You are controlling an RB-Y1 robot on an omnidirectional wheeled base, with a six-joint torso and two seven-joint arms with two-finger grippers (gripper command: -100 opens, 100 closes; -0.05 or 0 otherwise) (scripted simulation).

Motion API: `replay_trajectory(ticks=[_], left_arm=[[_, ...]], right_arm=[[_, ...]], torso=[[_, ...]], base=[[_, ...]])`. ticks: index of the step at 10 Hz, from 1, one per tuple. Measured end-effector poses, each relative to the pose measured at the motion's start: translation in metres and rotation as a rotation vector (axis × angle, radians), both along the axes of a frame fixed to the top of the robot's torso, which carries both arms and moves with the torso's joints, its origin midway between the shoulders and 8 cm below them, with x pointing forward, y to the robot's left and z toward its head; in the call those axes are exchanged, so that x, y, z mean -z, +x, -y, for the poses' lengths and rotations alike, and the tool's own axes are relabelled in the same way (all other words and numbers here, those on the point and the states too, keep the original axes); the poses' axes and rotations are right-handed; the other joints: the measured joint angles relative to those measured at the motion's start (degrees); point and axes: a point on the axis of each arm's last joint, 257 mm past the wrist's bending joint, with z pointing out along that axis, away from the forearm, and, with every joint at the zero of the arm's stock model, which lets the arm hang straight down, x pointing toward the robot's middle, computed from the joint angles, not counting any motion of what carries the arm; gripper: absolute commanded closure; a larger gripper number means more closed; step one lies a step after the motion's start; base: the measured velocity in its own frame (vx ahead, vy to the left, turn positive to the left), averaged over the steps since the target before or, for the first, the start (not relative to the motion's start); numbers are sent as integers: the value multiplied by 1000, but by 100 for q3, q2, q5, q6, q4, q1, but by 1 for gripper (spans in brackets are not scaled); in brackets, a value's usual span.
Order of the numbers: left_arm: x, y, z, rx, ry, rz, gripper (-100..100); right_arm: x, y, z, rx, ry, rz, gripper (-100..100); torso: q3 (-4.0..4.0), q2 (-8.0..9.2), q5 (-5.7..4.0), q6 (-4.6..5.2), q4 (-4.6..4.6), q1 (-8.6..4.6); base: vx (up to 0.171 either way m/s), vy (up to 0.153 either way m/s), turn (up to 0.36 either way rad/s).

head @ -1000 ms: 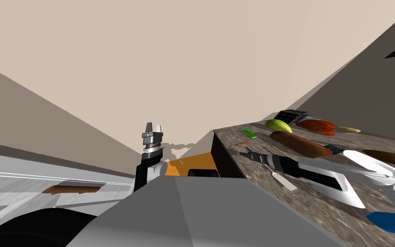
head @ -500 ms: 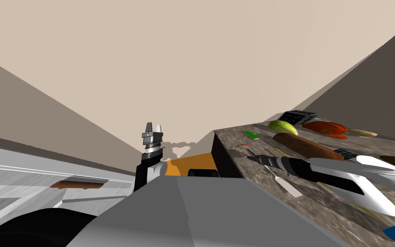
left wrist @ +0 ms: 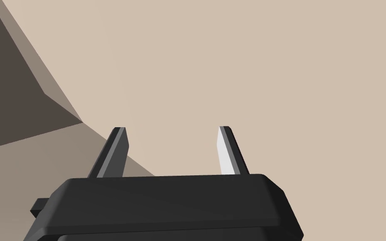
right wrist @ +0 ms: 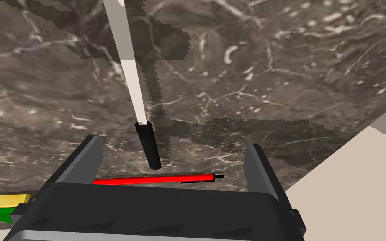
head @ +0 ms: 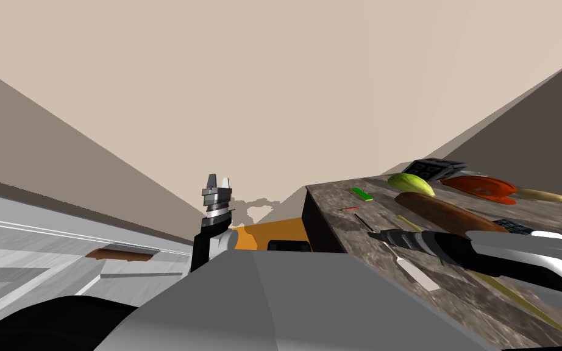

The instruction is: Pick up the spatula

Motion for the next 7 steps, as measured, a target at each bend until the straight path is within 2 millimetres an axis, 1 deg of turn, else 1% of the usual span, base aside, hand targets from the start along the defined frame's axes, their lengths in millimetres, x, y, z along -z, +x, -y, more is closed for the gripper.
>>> replay_trajectory(ticks=[1, 2, 3, 4, 5, 6, 7], left_arm=[[0, 0, 0, 0, 0, 0, 0], [0, 0, 0, 0, 0, 0, 0], [0, 0, 0, 0, 0, 0, 0], [0, 0, 0, 0, 0, 0, 0], [0, 0, 0, 0, 0, 0, 0], [0, 0, 0, 0, 0, 0, 0], [0, 0, 0, 0, 0, 0, 0]], right_arm=[[0, -5, 6, -8, -18, -13, -100], [1, -5, 9, -10, -24, -17, -100], [8, -22, 18, -8, -43, -55, -100], [11, -30, 23, -6, -53, -78, -100], [10, -34, 24, 2, -53, -87, -100], [13, -47, 27, 1, -61, -111, -100], [13, -48, 28, -2, -62, -114, 0]], torso=[[1, 1, 0, 0, 1, 2], [2, 4, 0, 1, 1, 5], [2, 4, 0, 1, 1, 5], [2, 3, 0, 1, 1, 5], [3, 4, 1, 1, 1, 7], [3, 5, 1, 1, 1, 6], [3, 5, 1, 1, 2, 7]], base=[[0, 0, 0], [7, -2, 69], [7, -6, 34], [0, 0, 0], [4, -4, 30], [0, 0, 0], [0, 0, 0]])
